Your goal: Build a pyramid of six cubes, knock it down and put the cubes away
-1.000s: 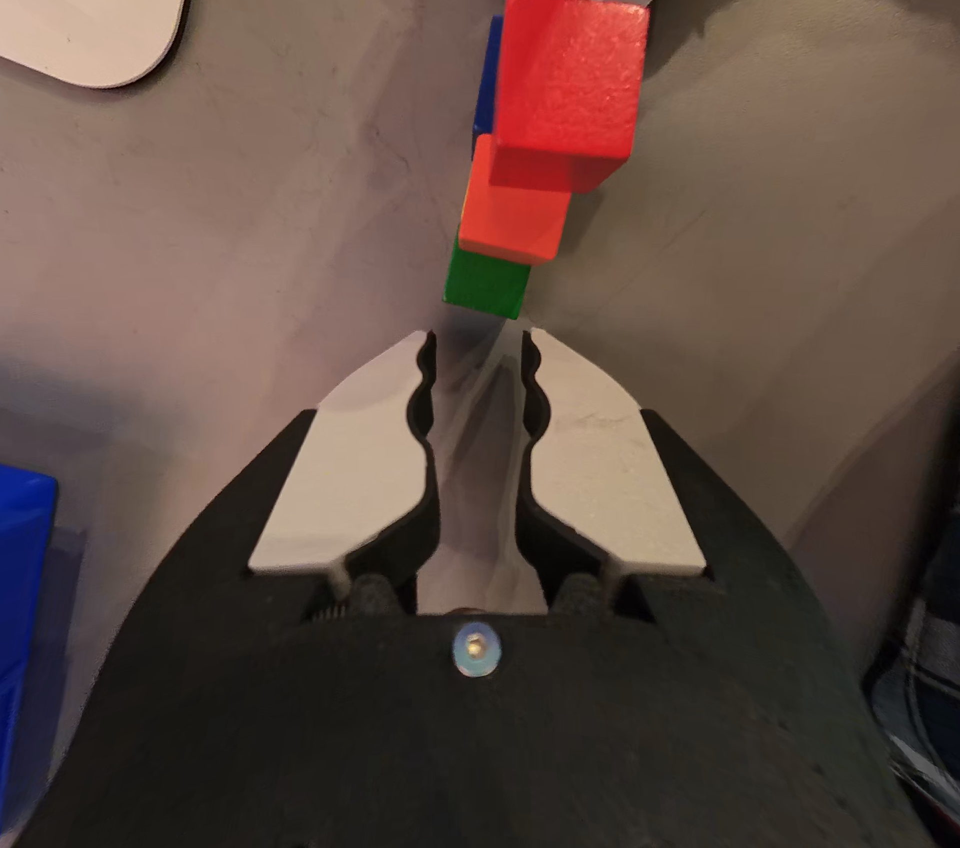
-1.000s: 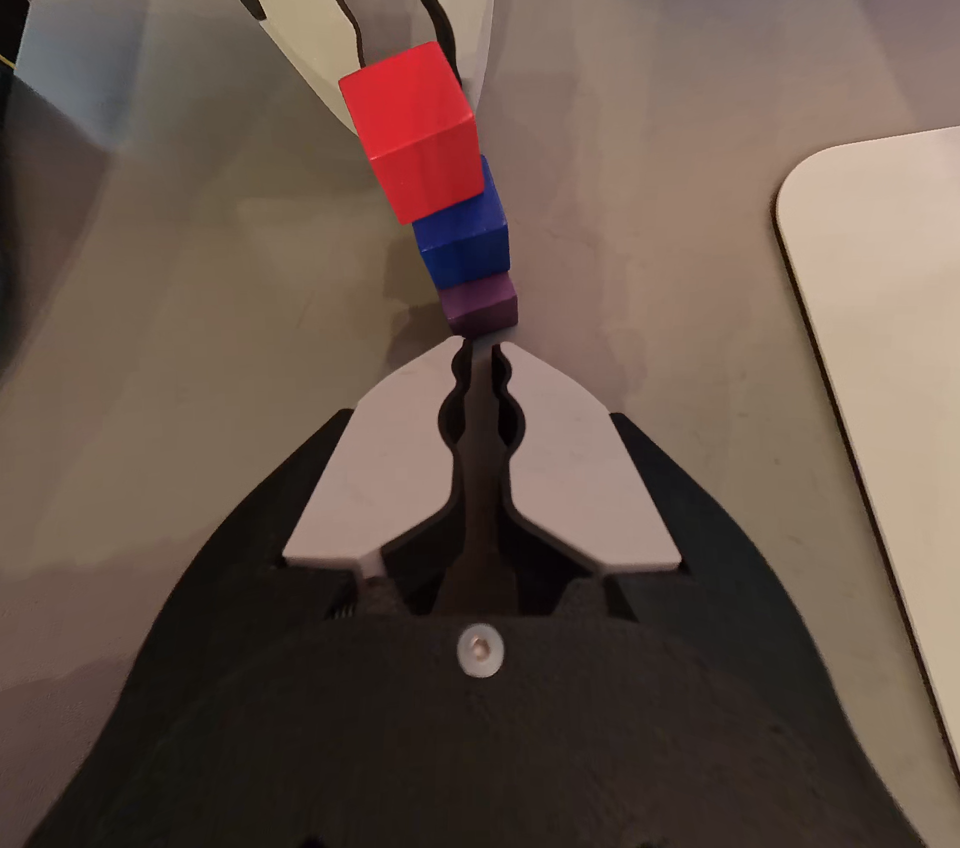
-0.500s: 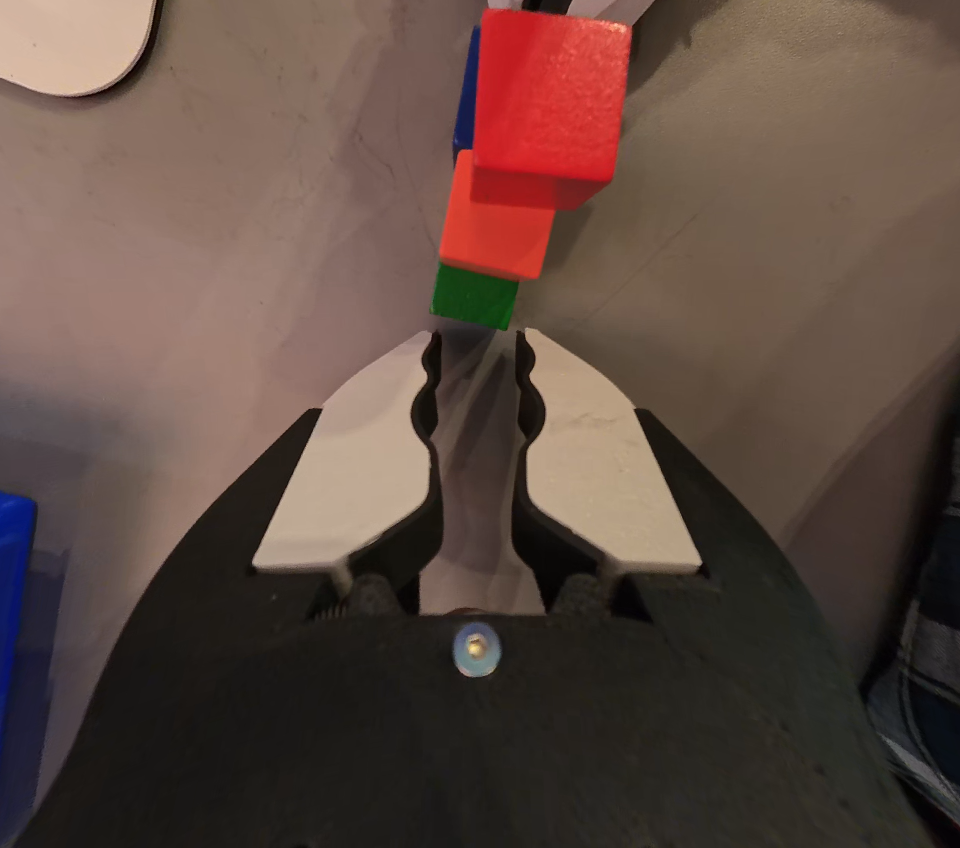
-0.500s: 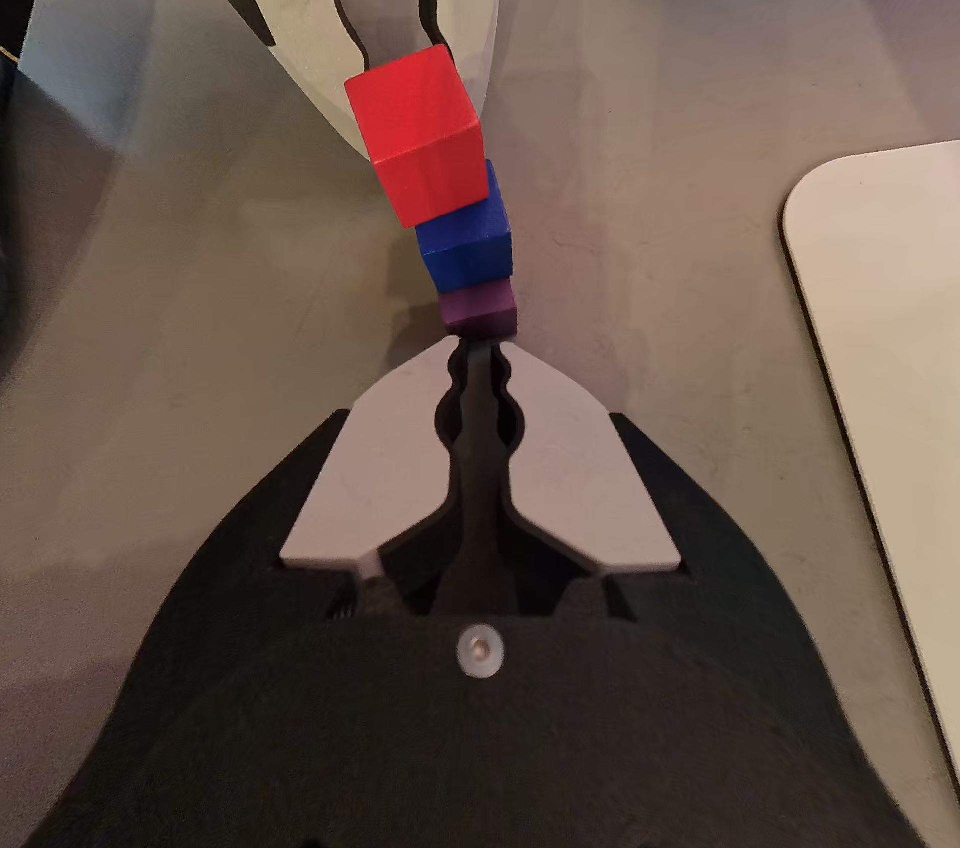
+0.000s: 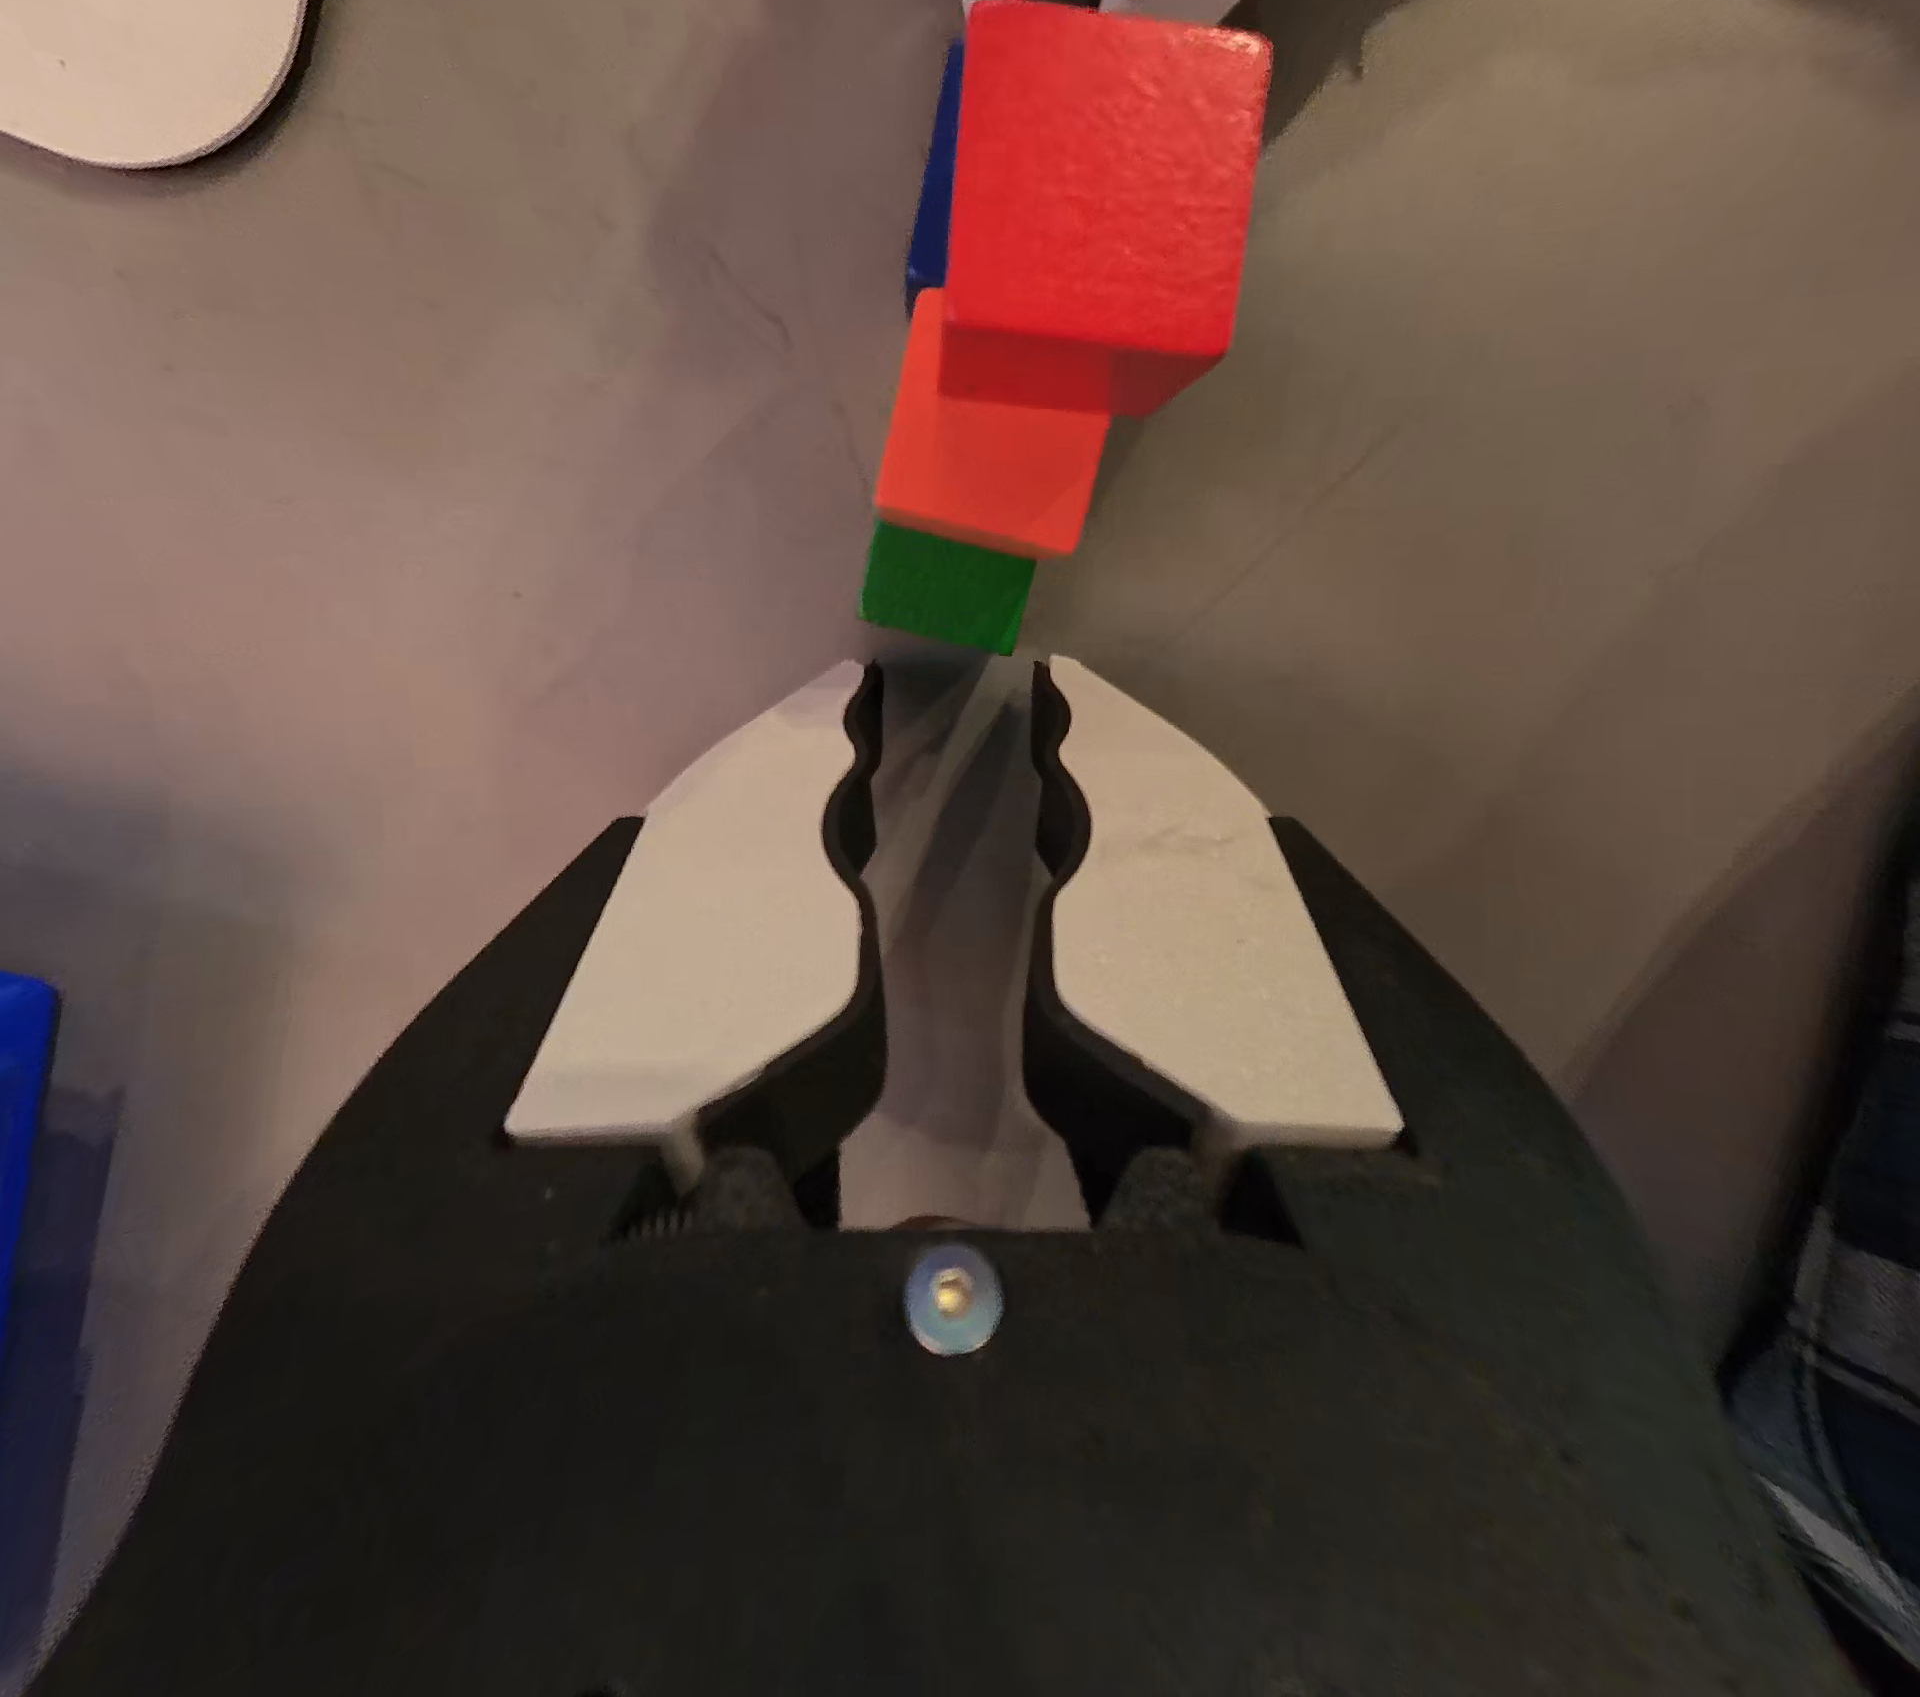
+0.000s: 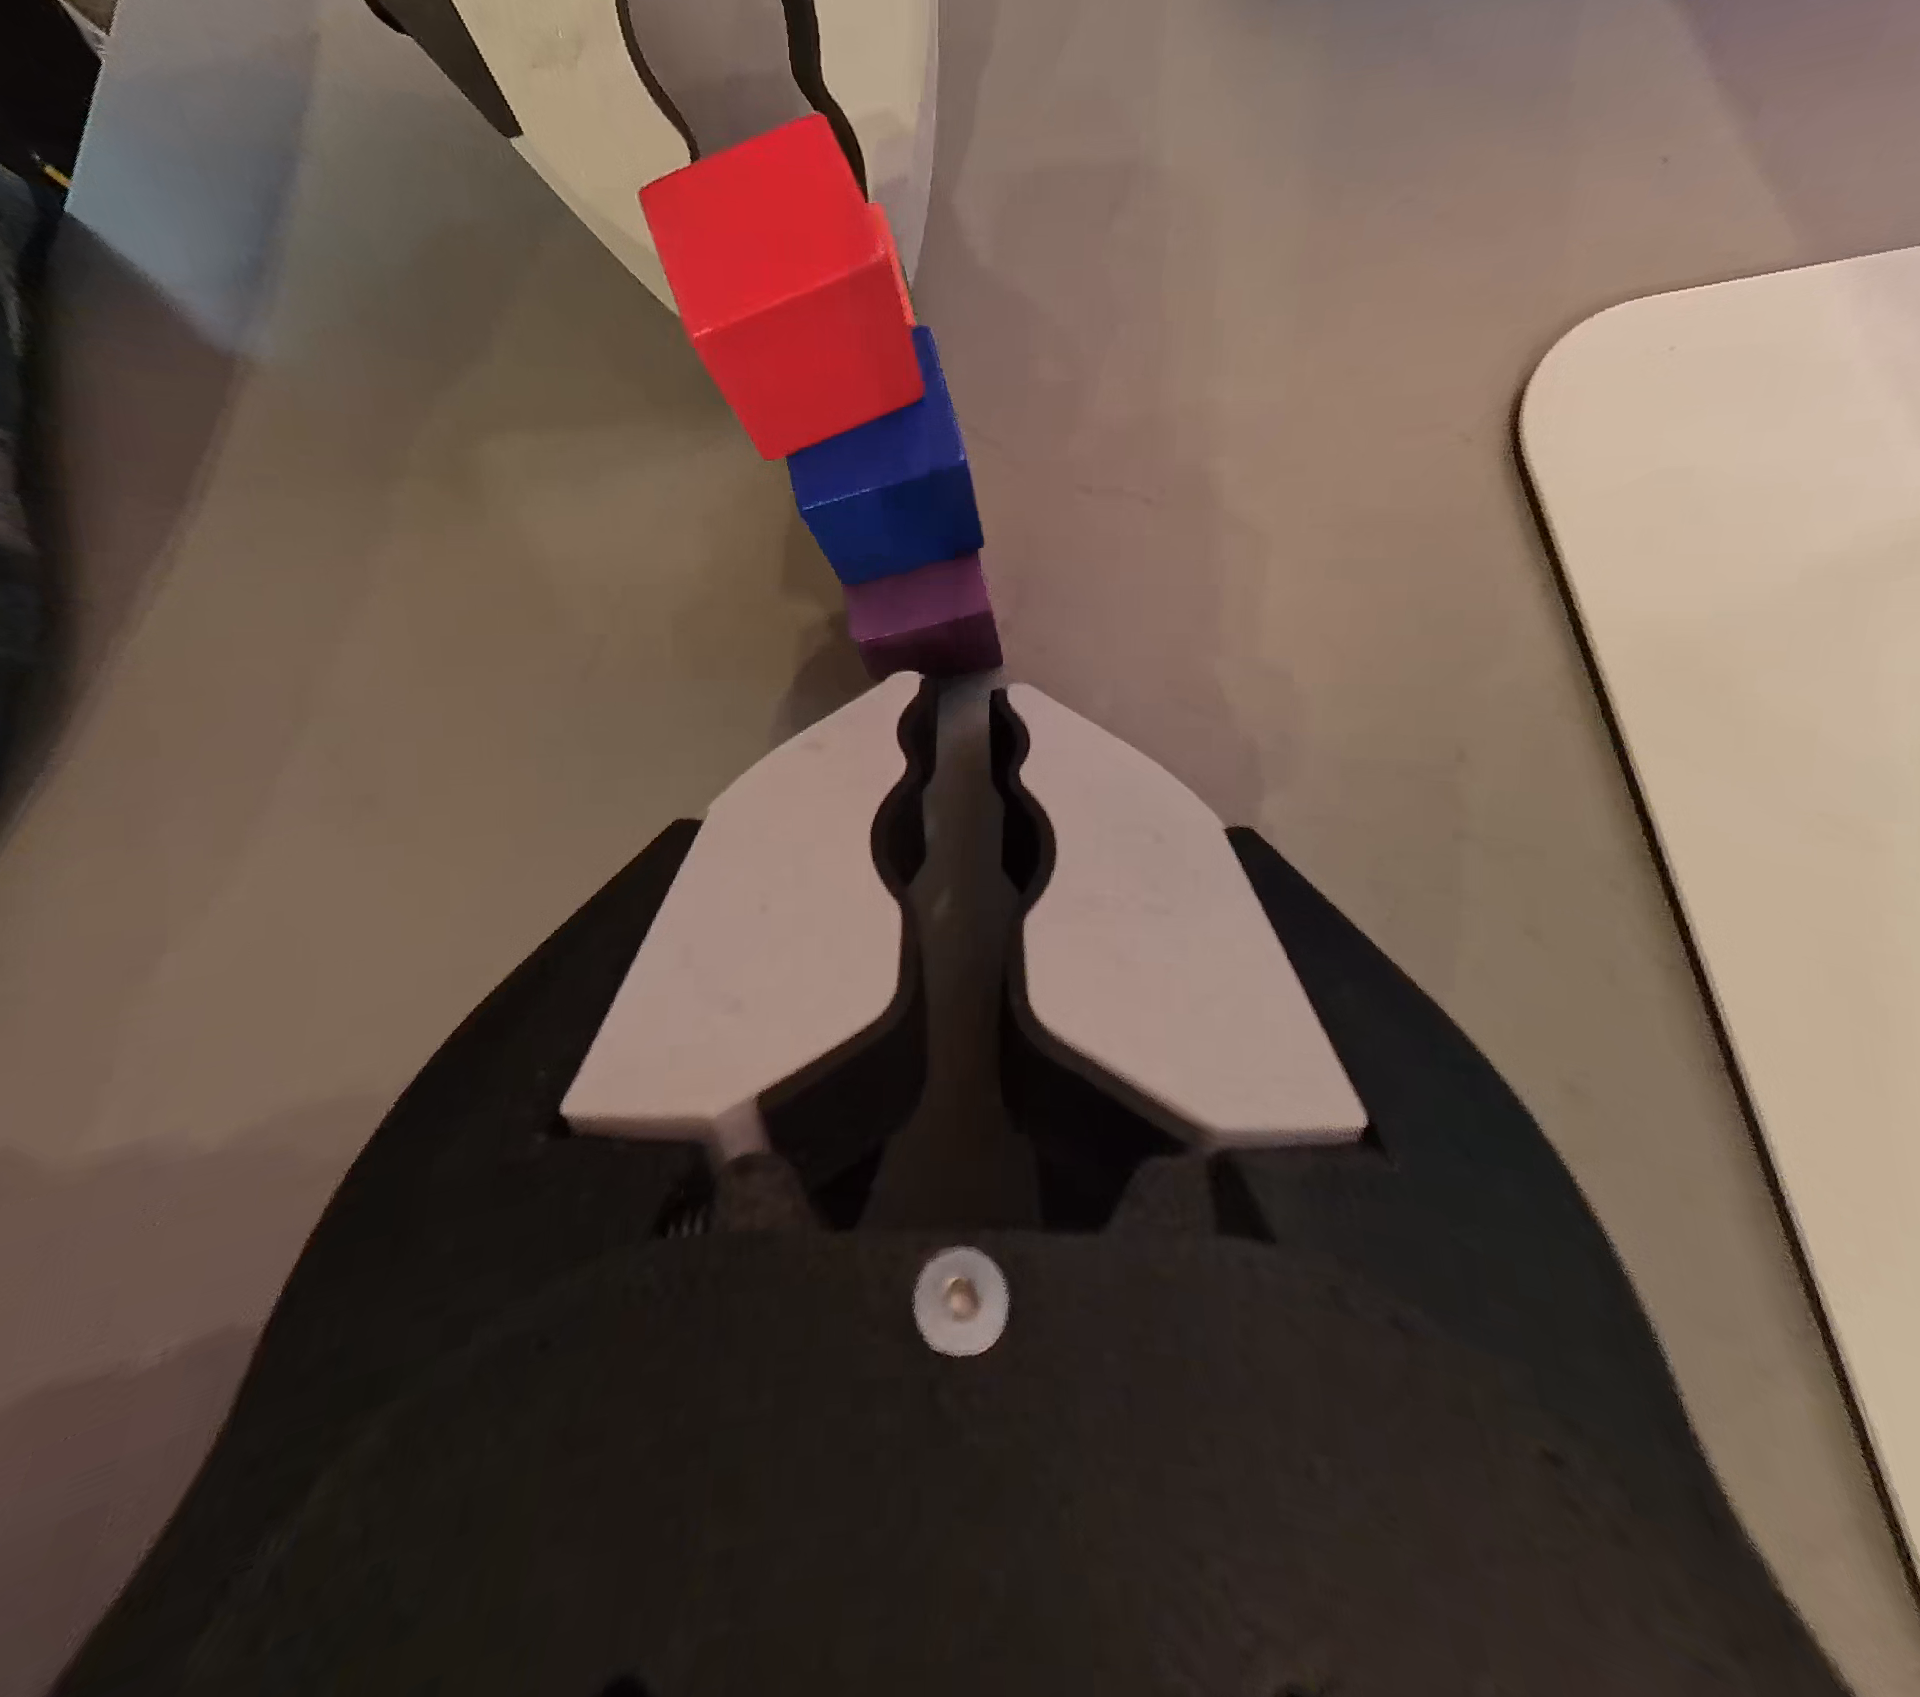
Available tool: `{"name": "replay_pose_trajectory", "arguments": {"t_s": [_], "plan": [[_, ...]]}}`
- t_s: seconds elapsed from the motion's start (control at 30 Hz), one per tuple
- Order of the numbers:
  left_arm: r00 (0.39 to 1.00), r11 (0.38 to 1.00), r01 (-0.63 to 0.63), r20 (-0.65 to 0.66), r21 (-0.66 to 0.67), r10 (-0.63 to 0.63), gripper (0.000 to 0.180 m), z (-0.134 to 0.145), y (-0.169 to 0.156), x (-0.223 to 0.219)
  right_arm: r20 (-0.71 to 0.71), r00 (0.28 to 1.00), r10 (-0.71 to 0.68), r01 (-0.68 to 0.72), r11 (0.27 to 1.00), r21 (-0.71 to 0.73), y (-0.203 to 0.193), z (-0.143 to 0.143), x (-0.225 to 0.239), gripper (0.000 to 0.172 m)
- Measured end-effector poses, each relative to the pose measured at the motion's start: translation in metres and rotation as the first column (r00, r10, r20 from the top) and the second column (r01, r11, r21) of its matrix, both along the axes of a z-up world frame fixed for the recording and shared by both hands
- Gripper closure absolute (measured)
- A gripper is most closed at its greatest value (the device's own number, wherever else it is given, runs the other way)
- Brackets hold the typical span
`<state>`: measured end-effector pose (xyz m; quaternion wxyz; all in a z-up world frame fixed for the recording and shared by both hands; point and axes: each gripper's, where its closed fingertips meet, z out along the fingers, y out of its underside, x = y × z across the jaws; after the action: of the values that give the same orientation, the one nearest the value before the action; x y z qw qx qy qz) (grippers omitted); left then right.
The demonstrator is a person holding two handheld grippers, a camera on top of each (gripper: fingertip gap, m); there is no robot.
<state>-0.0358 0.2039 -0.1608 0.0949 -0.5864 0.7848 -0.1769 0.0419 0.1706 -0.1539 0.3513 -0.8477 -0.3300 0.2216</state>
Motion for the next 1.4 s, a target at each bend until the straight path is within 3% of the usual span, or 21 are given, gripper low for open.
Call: {"name": "replay_pose_trajectory", "arguments": {"t_s": [0.83, 1.17, 1.4], "plan": [[0.999, 0.999, -0.031, 0.032, -0.016, 0.032, 0.159, -0.004, -0.005, 0.006, 0.038, 0.999, 0.008, -0.009, 1.0, 0.01, 0.006, -0.005, -0.003, 0.163], [0.993, 0.996, -0.085, 0.075, -0.025, 0.086, 0.141, 0.014, 0.003, -0.005, -0.083, 0.995, -0.055, 0.06, 0.997, 0.053, 0.002, 0.013, 0.005, 0.145], [0.988, 0.999, -0.034, 0.148, 0.025, 0.03, 0.139, 0.036, -0.005, 0.014, -0.097, 0.995, -0.015, 0.023, 0.996, 0.089, 0.004, 0.019, -0.011, 0.131]]}}
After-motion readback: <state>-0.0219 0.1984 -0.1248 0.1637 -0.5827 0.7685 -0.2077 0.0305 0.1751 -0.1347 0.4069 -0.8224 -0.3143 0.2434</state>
